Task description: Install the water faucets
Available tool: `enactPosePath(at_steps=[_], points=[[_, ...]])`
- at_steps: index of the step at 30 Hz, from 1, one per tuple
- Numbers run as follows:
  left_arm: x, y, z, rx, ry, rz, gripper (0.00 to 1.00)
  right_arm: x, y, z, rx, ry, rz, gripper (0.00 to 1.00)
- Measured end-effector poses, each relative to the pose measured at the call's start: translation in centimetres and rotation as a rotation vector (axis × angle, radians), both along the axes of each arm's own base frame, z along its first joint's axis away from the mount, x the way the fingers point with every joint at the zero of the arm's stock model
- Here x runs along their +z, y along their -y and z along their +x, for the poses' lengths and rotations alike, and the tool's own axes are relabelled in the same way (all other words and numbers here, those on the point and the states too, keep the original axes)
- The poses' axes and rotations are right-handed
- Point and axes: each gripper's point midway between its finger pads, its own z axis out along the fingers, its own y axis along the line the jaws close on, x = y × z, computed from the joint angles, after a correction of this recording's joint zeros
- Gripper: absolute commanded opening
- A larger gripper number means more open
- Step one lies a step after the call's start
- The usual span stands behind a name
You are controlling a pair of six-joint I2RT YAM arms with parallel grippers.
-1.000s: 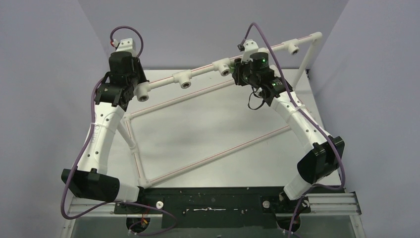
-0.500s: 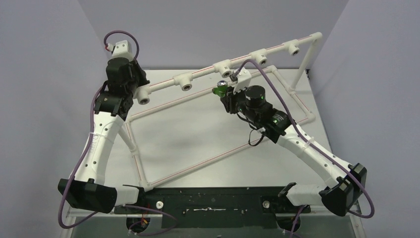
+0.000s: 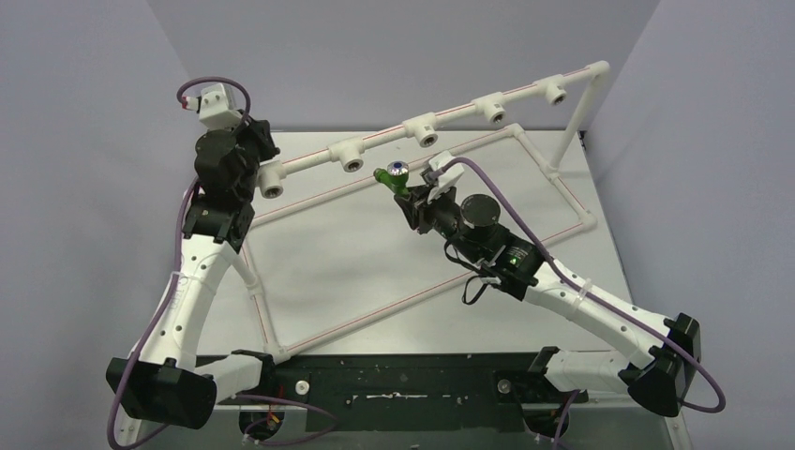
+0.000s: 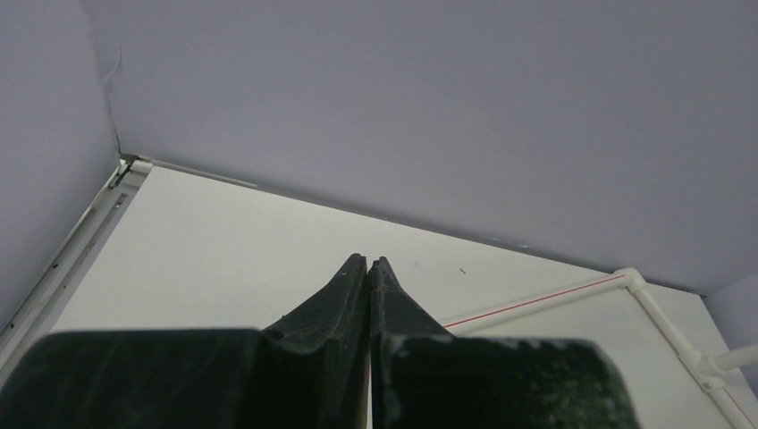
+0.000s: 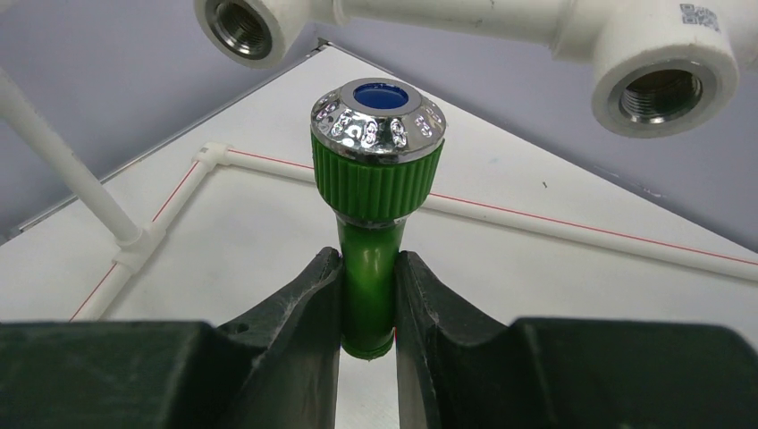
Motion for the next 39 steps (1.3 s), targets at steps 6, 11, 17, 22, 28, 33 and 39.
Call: enactPosePath(at_steps=[6,11,17,22,28,33,39], points=[[0.5,-0.4,-0.4,-0.021,0.049,-0.007,0.0,0.3,-0.4,-0.1,0.014,0.039,-0.022,0.0],[0.6,-0.2,-0.4,-0.038,0.063,0.001,0.0,0.6,-1.0,-0.7,0.03,0.049,-0.013,0.0],[0.3,0.0,0.0,-0.047,0.063,0.002,0.0,1.5,-2.7,-2.8,0.057,0.07,0.013,0.0],[0.1,0.0,0.2,-0.048,0.057,0.002,0.0,1.7,-3.7,-4.6,0.053,0.082,0.015,0.0],[0.1,0.0,0.3,-0.051,0.06,0.001,0.0,2.8,-3.6,-5.1,-0.002,0.11,0.018,0.0],[0.1,0.1,0.3,-0.054,0.06,0.0,0.0,4.7,-3.1,-4.9,-0.054,0.153,0.041,0.0],[0.1,0.2,0.4,-0.066,0.061,-0.012,0.0,5.9,-3.7,-5.1,-0.08,0.198,0.038,0.0]])
